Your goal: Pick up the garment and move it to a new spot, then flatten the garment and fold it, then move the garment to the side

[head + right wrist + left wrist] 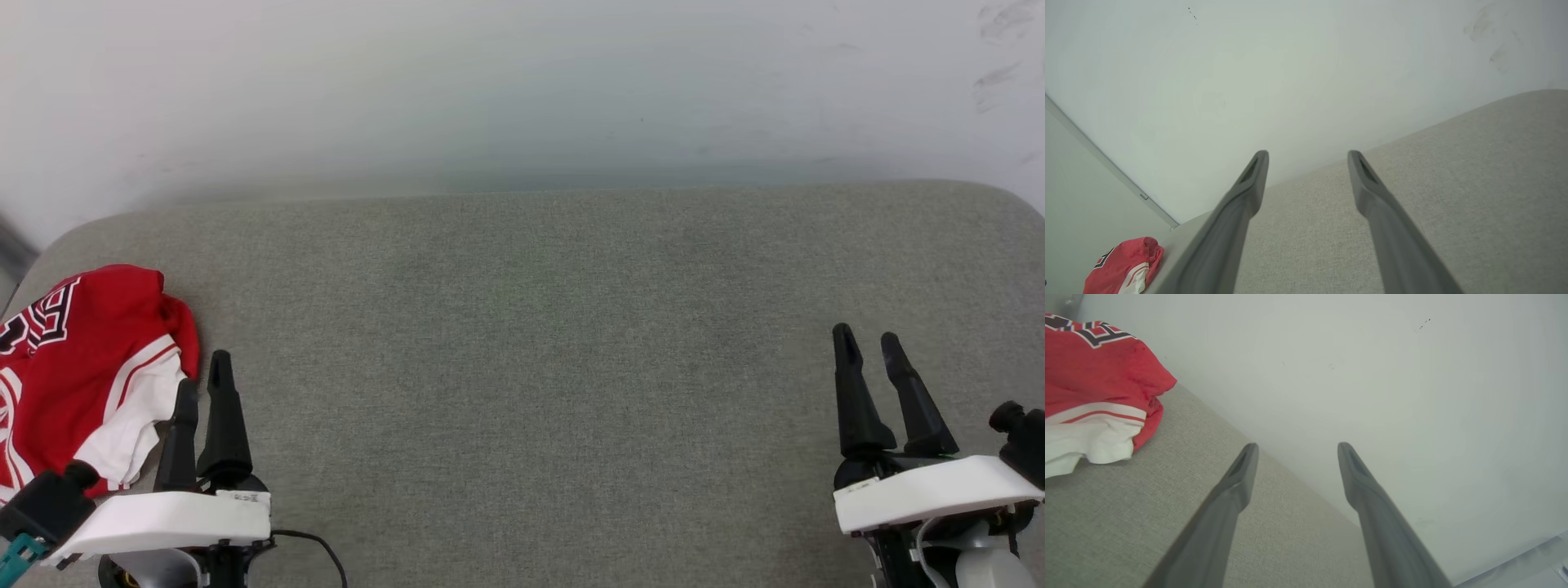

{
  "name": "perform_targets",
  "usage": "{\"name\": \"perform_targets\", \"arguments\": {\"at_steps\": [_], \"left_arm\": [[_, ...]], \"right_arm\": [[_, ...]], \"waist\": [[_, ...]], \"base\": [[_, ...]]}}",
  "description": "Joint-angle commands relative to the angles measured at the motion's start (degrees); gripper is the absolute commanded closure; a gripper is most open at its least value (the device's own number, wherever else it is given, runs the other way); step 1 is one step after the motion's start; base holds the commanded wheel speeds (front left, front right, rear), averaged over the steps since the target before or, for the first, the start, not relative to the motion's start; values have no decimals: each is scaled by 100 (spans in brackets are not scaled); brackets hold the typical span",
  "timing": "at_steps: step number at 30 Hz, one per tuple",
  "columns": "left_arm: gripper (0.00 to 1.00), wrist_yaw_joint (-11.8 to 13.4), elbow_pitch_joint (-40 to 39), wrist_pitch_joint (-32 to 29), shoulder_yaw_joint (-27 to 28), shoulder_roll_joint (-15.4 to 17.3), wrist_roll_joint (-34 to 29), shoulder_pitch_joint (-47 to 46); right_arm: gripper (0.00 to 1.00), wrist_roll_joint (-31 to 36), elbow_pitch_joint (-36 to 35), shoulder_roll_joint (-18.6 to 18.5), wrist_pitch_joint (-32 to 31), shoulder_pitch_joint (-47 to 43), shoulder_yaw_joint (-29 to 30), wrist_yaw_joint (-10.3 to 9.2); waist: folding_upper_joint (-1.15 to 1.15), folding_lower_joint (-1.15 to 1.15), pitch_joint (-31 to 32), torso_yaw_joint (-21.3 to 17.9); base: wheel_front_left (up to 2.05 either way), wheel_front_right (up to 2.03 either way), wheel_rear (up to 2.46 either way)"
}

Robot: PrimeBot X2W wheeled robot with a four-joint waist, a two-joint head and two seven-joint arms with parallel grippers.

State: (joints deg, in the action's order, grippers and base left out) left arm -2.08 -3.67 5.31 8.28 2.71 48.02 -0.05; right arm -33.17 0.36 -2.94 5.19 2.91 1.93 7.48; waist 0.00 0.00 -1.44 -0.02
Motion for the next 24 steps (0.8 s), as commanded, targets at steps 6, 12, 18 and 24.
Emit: {"name": "perform_targets", "arguments": {"at_steps": [6,12,18,24], "left_arm": [[0,103,-216,149,-430,17,-1036,102],[0,231,-240,229,-702,44,-1693,168],[0,506,-143,323,-1052,236,-2241,227],[0,886,-9,415,-1532,531,-2711,251]], "right_arm": [[0,916,-206,3,161,85,-204,2],[0,1348,-230,3,244,57,-232,1],[0,1801,-234,4,336,1,-234,1],[0,2287,-148,5,421,-46,-238,1]], "waist": [[0,0,-2,-16],[0,0,-3,-27],[0,0,0,-41],[0,0,-6,-65]], "base": [[0,0,0],[0,0,0],[0,0,0],[0,0,0]]}}
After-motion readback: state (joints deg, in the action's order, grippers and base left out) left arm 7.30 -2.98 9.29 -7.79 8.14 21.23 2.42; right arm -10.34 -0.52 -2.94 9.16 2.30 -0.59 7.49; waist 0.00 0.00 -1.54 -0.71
